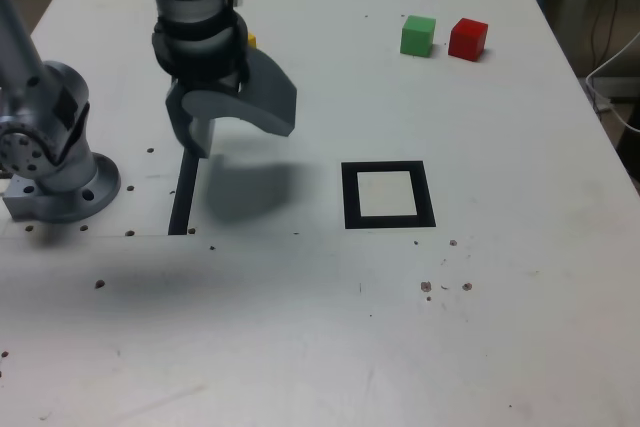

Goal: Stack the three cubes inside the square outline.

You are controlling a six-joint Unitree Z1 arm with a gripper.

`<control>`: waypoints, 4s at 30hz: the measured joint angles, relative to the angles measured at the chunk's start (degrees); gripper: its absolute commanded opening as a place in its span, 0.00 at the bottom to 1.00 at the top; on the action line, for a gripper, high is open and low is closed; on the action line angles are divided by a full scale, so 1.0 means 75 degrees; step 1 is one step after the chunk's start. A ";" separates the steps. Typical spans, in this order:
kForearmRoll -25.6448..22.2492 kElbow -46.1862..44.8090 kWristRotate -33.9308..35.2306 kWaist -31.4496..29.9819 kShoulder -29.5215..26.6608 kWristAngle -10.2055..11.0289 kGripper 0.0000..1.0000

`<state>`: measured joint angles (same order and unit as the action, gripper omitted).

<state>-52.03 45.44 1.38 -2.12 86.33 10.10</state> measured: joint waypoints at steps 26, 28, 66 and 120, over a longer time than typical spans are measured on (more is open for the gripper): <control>-0.2884 0.2922 -0.1940 0.0890 0.0860 0.0050 0.99; -0.3046 0.3262 -0.2168 0.1070 0.0951 0.0101 1.00; -0.4720 1.0873 -0.6344 0.3075 0.5433 0.0710 1.00; -0.3282 1.2199 -0.6955 0.3242 0.7765 0.0822 0.98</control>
<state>-76.64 136.93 -50.79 22.20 144.57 16.27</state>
